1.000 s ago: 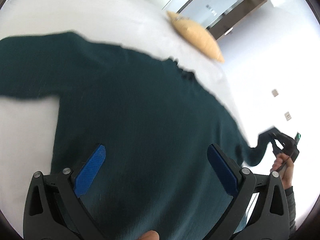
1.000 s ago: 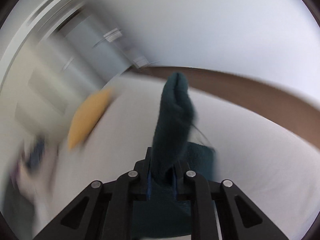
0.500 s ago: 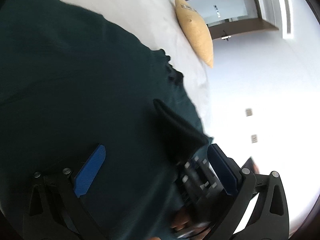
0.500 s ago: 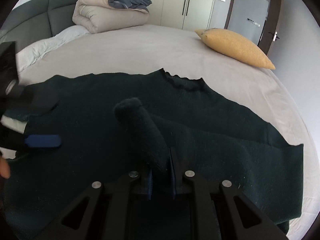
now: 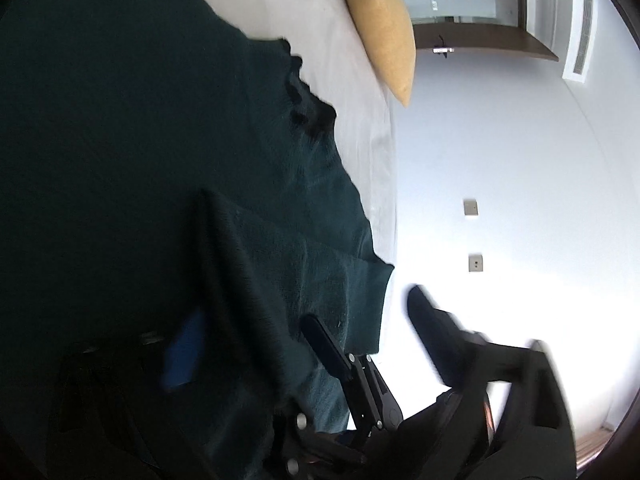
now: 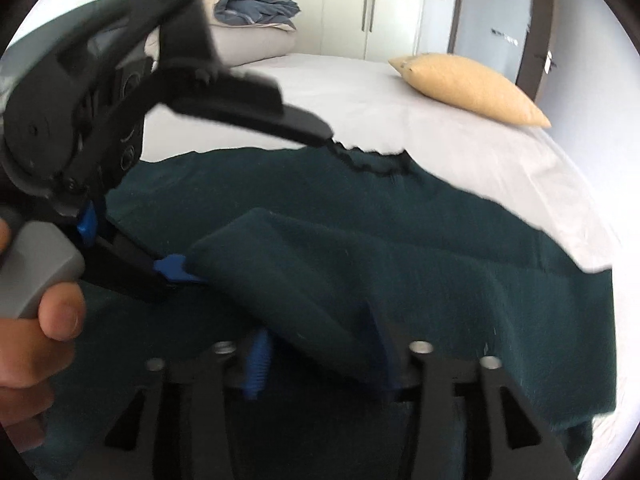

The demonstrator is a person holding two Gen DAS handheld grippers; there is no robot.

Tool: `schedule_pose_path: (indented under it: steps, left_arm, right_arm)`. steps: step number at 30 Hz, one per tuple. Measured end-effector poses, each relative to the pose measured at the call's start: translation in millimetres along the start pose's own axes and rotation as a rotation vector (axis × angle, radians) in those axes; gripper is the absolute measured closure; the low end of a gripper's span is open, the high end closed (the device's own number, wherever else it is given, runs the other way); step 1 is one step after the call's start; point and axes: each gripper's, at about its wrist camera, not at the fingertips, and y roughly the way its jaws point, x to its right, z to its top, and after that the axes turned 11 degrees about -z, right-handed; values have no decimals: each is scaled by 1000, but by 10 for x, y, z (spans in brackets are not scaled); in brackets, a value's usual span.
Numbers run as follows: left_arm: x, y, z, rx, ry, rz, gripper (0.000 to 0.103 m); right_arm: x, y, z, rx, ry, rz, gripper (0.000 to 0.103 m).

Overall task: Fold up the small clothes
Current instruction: 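Fold the held sleeve across the sweater body with the right gripper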

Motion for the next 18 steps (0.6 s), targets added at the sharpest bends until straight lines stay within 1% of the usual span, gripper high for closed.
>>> schedule_pose_path:
  steps: [1,2,3,4,5,6,7,9,11,14,16,18]
  left_arm:
    - [-16,18,-35,-21,1,9,45]
    - [-20,-90,-116,-32,9,20,64]
    - [-19,-61,-123,-41,22,46,78]
    - [-27,-65,-149,-45,30,65,80]
    - [-24,-58,-145,-43,39,77,88]
    - [-9,-61,-143,-37,54,90,95]
    - [19,-80,-137,-26,72,103,96]
    - [71,-135,-170,-2,113,115,96]
    - [231,-252,-155,37,181,138,96]
    - [448,-404,-91,86,250,162,97]
    - [533,-596,-77,119,270,170,97]
    - [517,-703,-54,141,273,172,97]
  right_arm:
    - [58,-45,-61,-8,27,13,39]
    - [109,-89,-131,-11,52,24,37]
    - [178,-152,-207,-19,96,35,36]
    - [268,-204,-269,-26,145,48,32]
    - [416,-277,-367,-28,229,89,30]
    - [514,-307,-431,-34,286,121,28]
    - [669,-334,-533,-50,377,157,24]
    - [948,-370,-708,-45,532,224,24]
    - [1207,-366,-846,-35,679,275,24]
    - [1578,-292,-986,-24,911,356,25]
    - [1720,-247,-1007,-15,1020,394,25]
    - [1848,-230,-1010,6,1108,405,24]
